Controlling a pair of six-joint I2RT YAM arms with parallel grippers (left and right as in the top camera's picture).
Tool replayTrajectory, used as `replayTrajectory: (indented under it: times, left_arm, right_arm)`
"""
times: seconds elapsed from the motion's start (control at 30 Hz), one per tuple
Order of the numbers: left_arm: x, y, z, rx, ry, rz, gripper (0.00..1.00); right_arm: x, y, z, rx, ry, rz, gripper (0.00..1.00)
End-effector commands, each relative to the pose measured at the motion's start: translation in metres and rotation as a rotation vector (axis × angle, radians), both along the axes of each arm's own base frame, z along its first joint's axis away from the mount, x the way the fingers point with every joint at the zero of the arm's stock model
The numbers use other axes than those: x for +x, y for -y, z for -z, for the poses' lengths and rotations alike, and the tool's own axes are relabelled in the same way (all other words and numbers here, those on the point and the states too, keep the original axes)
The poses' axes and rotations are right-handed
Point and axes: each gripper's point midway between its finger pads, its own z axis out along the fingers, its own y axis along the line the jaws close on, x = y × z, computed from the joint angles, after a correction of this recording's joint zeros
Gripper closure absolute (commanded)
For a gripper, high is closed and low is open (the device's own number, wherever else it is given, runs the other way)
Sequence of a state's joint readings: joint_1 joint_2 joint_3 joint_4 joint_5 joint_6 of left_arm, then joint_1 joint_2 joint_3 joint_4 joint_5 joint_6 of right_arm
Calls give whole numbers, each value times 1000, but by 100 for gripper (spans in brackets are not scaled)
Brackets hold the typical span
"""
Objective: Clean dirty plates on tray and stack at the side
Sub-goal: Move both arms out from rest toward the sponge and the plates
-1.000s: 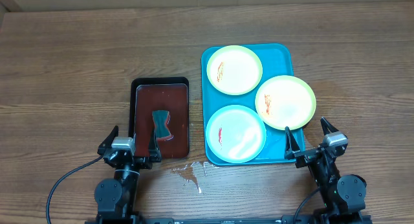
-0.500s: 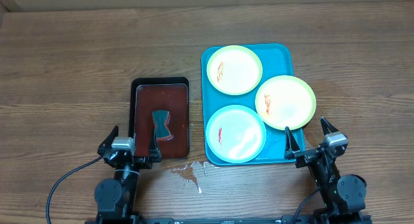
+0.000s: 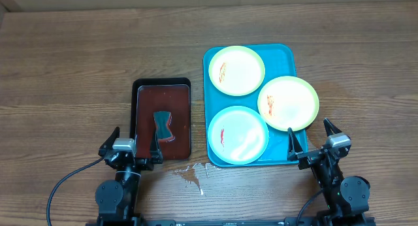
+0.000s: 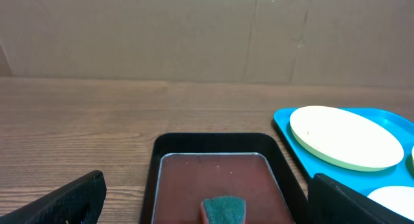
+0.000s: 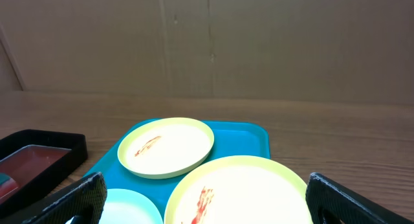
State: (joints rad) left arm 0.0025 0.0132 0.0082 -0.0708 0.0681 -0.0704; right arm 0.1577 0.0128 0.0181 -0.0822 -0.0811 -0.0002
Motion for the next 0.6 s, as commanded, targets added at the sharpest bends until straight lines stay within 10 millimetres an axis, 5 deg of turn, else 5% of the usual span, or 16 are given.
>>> replayTrajectory:
  times: [0.0, 0.37, 0.57]
  left_arm:
    - [0, -1, 1, 18, 3, -2, 0]
    - [-1, 10, -3, -102, 7, 52, 0]
    - [-9, 18, -68, -146, 185, 113, 0]
  right_arm:
    - [0, -1, 2, -1, 2, -2, 0]
    - [-2, -8, 0, 28, 4, -48, 0]
    - [-12, -23, -41, 114, 91, -147, 0]
